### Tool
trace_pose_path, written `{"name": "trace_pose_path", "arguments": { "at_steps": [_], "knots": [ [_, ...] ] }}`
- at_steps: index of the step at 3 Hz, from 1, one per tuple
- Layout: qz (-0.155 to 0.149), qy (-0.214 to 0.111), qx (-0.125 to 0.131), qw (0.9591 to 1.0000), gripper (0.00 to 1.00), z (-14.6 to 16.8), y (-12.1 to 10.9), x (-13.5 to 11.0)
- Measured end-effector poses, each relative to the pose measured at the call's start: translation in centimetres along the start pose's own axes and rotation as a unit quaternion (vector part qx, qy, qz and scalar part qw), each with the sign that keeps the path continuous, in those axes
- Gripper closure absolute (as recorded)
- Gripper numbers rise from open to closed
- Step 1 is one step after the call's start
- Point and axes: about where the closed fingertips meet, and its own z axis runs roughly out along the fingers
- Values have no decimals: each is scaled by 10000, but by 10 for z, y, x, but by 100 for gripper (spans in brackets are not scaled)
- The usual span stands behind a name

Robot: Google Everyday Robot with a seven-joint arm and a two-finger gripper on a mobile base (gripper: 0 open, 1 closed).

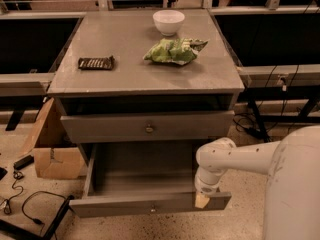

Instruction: Open middle drawer

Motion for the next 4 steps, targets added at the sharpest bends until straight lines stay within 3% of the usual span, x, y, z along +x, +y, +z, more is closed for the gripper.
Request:
{"name": "trace_pose_path", "arguments": {
  "at_steps": [1, 4],
  "knots": [
    [62, 113, -307, 9994, 100, 0, 37, 19],
    [98, 113, -420, 9990, 100, -1, 44, 24]
  ]
}}
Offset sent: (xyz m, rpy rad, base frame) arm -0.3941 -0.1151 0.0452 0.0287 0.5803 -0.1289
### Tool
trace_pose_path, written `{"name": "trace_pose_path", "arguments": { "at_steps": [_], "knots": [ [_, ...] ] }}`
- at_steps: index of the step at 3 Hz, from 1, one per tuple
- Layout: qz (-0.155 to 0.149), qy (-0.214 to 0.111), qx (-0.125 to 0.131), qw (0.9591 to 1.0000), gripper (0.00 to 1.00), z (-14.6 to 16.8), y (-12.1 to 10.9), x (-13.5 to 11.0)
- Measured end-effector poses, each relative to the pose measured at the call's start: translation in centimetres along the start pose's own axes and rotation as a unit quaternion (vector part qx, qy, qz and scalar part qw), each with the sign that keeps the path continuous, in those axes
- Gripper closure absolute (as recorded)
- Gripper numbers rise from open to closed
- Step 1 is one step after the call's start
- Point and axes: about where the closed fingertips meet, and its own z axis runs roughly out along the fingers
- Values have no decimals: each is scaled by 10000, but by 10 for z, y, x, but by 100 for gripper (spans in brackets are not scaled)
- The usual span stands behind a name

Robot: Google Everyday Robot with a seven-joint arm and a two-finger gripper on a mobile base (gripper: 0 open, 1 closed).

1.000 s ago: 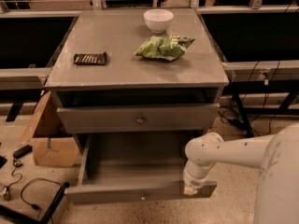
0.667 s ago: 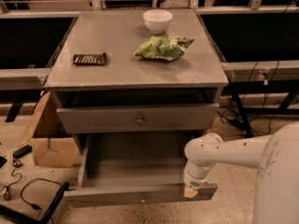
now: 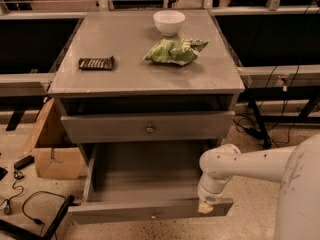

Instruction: Open middle drawer

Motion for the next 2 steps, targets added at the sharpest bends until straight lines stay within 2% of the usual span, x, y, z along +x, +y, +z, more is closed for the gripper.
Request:
{"name": "trace_pose_path", "arguments": {
  "at_steps": [2],
  "knots": [
    [-52, -23, -120, 9999, 100, -5, 8, 0]
  ]
}}
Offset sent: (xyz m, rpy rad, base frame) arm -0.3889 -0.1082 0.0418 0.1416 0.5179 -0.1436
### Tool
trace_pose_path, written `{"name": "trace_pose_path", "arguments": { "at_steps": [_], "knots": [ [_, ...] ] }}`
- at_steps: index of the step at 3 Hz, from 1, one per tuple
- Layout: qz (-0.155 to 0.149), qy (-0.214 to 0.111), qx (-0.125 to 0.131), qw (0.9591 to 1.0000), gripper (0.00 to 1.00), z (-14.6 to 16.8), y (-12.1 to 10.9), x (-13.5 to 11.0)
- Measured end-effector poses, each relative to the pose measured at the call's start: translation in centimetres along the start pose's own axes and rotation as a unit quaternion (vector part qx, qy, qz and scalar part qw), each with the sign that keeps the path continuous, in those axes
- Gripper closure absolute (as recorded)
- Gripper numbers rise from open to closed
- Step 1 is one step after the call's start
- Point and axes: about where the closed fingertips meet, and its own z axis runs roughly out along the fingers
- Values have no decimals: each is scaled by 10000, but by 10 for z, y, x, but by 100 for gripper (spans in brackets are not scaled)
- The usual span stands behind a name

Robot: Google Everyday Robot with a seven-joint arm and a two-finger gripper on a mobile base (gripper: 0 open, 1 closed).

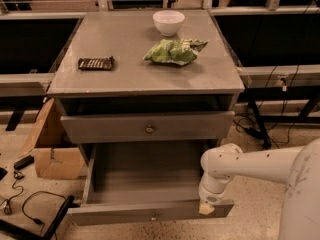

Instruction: Open middle drawer

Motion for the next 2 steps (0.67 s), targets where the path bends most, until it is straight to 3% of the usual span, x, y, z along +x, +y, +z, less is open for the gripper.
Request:
{"name": "trace_pose_path", "arguments": {
  "at_steps": [1, 2],
  "knots": [
    [-33, -64, -28, 10000, 100, -3, 4, -2],
    [-33, -64, -28, 10000, 73, -3, 5, -2]
  ]
}}
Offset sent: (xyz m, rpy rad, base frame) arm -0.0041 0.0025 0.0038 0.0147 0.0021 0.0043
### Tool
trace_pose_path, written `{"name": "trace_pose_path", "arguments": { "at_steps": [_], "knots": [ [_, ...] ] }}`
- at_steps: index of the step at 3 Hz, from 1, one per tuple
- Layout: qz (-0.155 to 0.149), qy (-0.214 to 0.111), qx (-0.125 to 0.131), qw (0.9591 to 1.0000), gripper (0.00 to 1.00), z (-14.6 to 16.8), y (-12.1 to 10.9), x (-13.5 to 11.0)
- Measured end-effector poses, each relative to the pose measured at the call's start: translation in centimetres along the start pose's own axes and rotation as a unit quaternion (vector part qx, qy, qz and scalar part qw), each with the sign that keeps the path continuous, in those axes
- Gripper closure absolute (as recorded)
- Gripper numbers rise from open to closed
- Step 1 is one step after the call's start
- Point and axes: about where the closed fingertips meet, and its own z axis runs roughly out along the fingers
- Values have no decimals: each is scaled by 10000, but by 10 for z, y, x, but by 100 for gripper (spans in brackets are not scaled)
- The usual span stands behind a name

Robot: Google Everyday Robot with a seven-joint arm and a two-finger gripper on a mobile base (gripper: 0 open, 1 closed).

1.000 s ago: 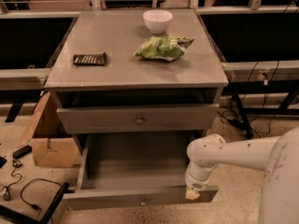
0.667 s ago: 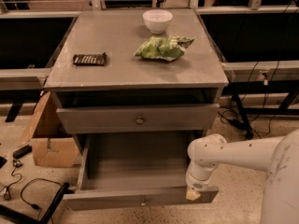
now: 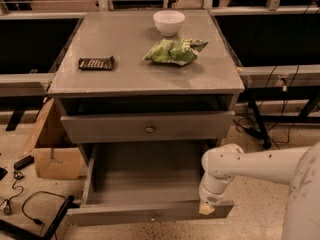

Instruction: Open middle drawer

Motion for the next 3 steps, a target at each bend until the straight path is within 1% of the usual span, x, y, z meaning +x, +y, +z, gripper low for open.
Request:
{"name": "trace_pose_path", "arguments": {
  "at_steps": [1, 2, 3],
  "knots": [
    [0, 0, 0, 10000, 50, 0, 0, 0],
    [0, 0, -1, 10000, 19, 0, 0, 0],
    [-1, 0, -1, 10000, 0, 0, 0, 0]
  ]
}}
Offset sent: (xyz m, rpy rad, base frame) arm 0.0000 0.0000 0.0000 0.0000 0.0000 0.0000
